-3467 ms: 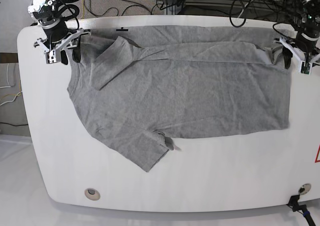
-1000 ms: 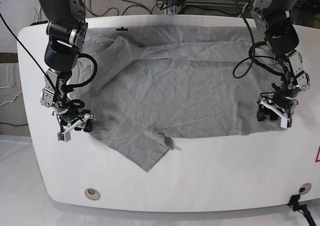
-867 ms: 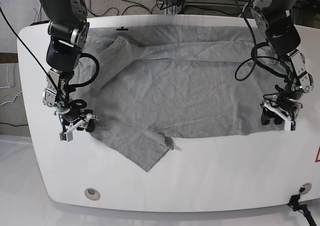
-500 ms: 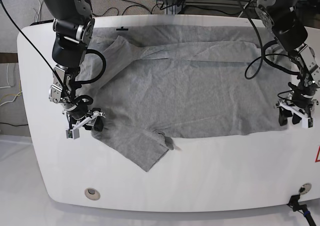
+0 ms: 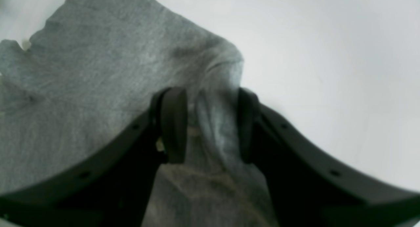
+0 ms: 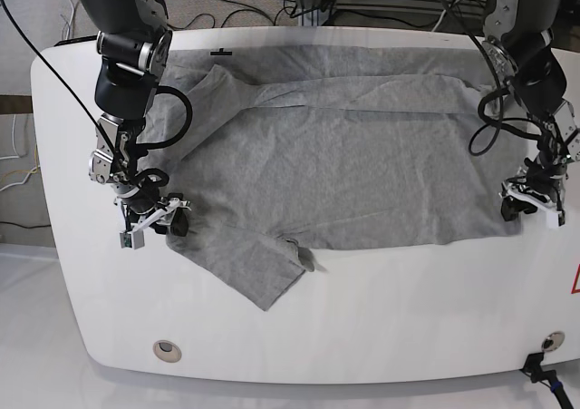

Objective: Fold the T-shirt properly
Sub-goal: 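Move both grippers down to the shirt's side edges near the hem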

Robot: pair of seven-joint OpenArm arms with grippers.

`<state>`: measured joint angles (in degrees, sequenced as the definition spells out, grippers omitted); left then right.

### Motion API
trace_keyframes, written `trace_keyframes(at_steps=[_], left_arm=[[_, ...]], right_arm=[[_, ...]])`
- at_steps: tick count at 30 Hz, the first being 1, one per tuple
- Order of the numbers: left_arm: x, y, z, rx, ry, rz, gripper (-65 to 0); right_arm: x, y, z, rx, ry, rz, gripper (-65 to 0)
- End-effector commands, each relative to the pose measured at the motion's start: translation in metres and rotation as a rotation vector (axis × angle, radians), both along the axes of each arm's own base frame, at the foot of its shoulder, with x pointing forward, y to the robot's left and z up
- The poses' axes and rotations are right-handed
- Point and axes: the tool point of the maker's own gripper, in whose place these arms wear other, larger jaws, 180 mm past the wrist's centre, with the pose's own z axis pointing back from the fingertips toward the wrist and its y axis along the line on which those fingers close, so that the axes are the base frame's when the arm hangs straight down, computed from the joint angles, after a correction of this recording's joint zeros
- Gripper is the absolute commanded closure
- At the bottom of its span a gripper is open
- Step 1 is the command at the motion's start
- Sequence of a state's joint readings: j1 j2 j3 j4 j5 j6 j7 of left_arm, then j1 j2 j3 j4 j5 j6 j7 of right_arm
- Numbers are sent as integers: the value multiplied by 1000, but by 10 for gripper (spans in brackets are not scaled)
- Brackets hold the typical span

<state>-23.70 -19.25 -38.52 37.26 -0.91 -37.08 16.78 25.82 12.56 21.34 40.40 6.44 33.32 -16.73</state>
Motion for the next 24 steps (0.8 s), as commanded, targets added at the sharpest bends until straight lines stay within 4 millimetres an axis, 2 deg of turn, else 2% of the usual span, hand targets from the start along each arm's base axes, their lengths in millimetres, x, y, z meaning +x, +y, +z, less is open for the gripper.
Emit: trace_keyframes(at_steps=[1,6,10,19,23,24], left_arm=[[14,12,18,10,-64,47,-317],[16,9,11,-16,-45,63,-317],[14,23,10,4,-32,135,-317],[15,22,9,7,-30,138,-317],[21,31,35,63,-91,139,-315],[18,29,33,71,-90,136,-315]], right_arm=[[1,-4,2,-23,18,12,-239],[1,-7,2,-27,20,10,-239],[1,-6,2,-25,20,11,-239],[1,-5,2,-24,20,11,-239],[1,-5,2,-24,20,11,-239],[1,-5,2,-24,20,11,-239]])
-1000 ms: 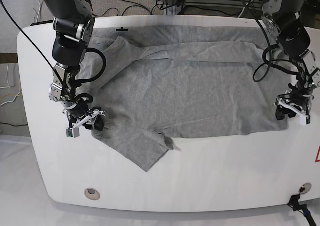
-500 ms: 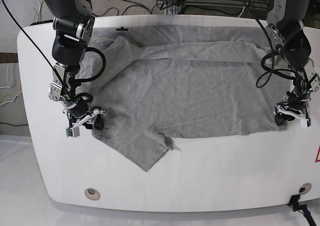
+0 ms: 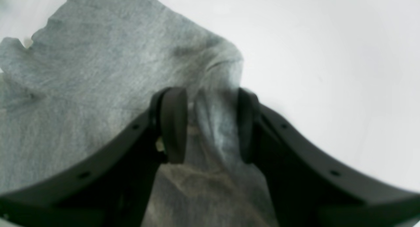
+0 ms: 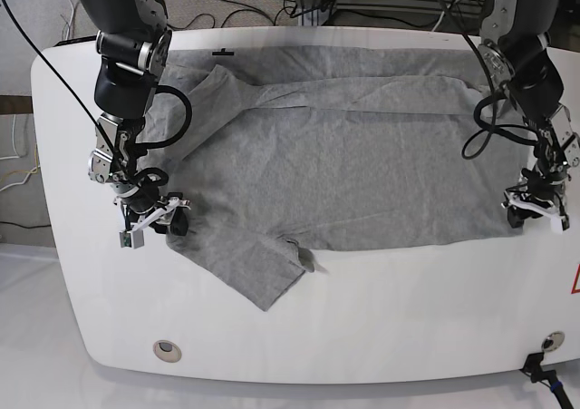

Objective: Fold the T-shirt properly
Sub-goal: 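Move both grippers down to the shirt's side edges near the hem, then close both grippers on the shirt's hem edge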

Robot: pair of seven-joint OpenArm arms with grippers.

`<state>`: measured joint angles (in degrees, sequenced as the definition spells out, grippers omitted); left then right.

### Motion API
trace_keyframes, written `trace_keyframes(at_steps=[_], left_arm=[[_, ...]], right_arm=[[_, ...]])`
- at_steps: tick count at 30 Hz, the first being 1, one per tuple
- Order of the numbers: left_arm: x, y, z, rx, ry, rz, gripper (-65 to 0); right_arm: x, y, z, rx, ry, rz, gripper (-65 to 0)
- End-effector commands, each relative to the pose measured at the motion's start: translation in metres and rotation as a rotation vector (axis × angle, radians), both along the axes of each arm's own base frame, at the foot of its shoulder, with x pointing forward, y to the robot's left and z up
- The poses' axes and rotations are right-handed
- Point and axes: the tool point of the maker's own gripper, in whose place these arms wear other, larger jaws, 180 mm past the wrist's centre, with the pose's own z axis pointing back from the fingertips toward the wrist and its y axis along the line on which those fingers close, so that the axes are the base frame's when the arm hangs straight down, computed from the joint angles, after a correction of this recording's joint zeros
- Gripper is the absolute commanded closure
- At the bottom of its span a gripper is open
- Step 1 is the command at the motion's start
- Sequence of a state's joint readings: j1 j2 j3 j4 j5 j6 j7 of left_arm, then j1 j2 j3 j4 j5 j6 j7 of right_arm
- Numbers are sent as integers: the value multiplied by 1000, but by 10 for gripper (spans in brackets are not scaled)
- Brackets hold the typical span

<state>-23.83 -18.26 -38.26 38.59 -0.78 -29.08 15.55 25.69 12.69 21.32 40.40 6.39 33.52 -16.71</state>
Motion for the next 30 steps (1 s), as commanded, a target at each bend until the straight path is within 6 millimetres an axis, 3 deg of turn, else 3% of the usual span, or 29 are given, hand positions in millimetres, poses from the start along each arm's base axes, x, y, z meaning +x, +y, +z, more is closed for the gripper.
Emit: trace_keyframes(at_steps=[1,5,10,20,26,30], left_arm=[[15,11,34,46,-97,7,-315],[17,11,40,59,-111,5,-315],[13,3,20,21,-62,-6,-315],[12,10,17,29,-47,51,-315],[17,-27,6,-30,-58,-20,-315],[19,-37,6,-46,-70,-64,-305]], right_arm=[[2,-5,2,-22,18,9,-239],[2,-5,2,-22,18,9,-239],[2,-4,2,-21,18,9,-239],[2,-5,2,-24,18,8,-239],[2,-5,2,-24,18,8,-239],[-3,-6,-2,-25,29,7,-239]])
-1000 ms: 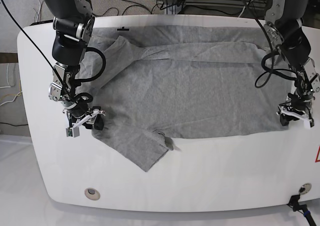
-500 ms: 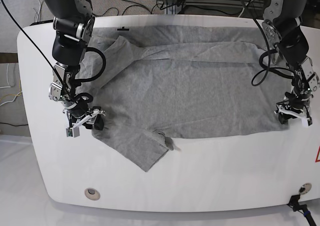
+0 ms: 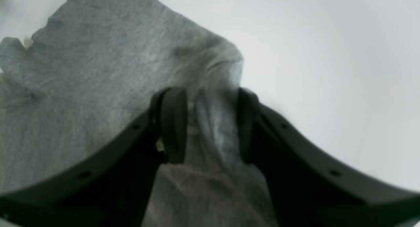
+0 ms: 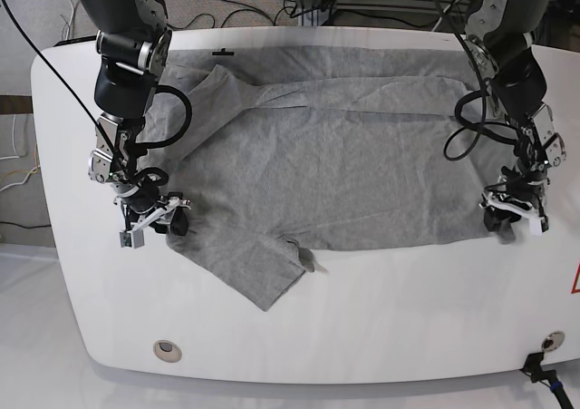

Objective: Fold the T-shirt properly
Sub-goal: 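Close both grippers on the shirt's hem edge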

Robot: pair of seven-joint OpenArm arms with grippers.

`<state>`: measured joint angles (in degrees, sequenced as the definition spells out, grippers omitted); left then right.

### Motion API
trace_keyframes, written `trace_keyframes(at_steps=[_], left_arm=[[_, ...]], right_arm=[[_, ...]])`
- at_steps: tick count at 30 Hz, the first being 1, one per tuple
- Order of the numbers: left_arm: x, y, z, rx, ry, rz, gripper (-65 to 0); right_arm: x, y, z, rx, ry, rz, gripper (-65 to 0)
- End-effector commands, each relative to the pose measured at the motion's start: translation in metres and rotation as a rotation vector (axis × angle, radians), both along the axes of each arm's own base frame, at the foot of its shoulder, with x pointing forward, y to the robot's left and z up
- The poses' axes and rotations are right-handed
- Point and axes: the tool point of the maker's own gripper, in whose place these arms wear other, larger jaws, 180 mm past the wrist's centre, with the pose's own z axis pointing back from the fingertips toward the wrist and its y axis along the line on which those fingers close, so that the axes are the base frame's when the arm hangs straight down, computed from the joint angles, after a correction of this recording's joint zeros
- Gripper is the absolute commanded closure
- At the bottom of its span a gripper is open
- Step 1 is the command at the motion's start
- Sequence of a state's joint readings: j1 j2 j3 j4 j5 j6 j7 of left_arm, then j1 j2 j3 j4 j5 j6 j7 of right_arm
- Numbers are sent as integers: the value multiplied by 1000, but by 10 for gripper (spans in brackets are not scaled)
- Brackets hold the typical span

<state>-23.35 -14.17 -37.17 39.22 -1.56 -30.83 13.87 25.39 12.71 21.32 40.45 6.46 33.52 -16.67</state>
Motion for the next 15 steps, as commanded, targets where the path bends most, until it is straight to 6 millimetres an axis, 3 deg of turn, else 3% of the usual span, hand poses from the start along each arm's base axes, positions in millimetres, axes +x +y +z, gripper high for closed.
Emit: trace_keyframes(at_steps=[1,8,15], left_arm=[[8,6,15,12,-34,-6,-279],[8,7,16,11,-38,-5,-7],[9,7,16,14,-36,-8,0]], right_arm=[[-2,-7,-1,-27,27,8,-239],[-1,-7,0,-27,26,7,-238],[-1,-7,0,-27,26,7,-103]])
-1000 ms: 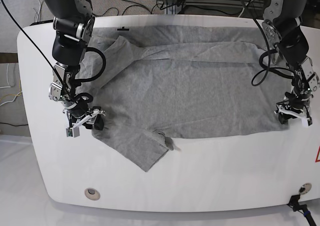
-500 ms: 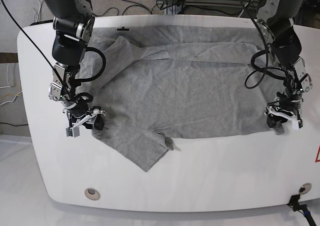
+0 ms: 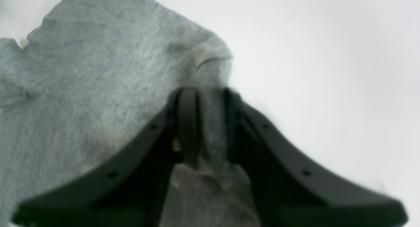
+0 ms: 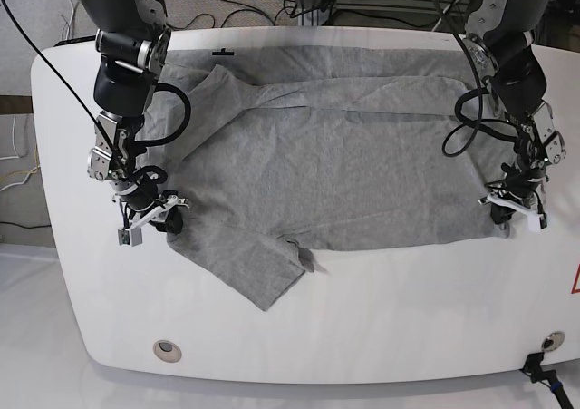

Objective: Fold the T-shirt properly
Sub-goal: 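Close both grippers on the shirt's hem edge, then lift the hem with both grippers and fold it over toward the collar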

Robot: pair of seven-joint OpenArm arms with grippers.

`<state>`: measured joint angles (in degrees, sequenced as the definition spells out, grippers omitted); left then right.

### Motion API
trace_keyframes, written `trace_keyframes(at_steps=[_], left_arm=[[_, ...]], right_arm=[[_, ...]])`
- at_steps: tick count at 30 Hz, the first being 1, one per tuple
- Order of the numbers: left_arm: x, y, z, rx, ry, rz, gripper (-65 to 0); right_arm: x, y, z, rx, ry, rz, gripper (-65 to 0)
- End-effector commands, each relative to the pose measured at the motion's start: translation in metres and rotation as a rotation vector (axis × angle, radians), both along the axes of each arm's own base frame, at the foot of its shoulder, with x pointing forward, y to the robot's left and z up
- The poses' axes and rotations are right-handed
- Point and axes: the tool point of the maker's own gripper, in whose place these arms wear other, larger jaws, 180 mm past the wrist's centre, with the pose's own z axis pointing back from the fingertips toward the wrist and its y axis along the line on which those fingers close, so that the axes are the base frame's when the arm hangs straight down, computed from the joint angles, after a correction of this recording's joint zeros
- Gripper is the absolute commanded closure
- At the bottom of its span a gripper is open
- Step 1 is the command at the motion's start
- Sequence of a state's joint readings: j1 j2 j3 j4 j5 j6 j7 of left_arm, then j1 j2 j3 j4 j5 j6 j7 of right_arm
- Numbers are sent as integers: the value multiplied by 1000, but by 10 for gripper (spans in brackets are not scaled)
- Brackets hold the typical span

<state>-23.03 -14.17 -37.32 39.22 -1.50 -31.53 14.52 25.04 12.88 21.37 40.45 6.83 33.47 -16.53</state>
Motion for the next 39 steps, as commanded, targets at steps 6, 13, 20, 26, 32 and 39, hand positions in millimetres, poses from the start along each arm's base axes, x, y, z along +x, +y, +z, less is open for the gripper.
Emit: trace_keyframes(at_steps=[6,13,20,26,32,39], left_arm=[[12,10,20,22,-48,4,0],[13,13,26,36,-62,3,0],[-2,22,46,146,-107,-9,0],[-19,5,47,166,-125,-142,0],[-35,10,55,244,-84,-165,0],[-61,7,77,303,-57,-199,0]], right_arm=[[1,-6,1,-31,24,13,0],[2,-8,12,-57,-15,16,0],[1,-15,40,-141,-67,39,0],[-12,-20,65,-243,-89,71,0],[-33,-19,87,-298,-85,101,0],[-68,-11,114,-417,-91,146,0]])
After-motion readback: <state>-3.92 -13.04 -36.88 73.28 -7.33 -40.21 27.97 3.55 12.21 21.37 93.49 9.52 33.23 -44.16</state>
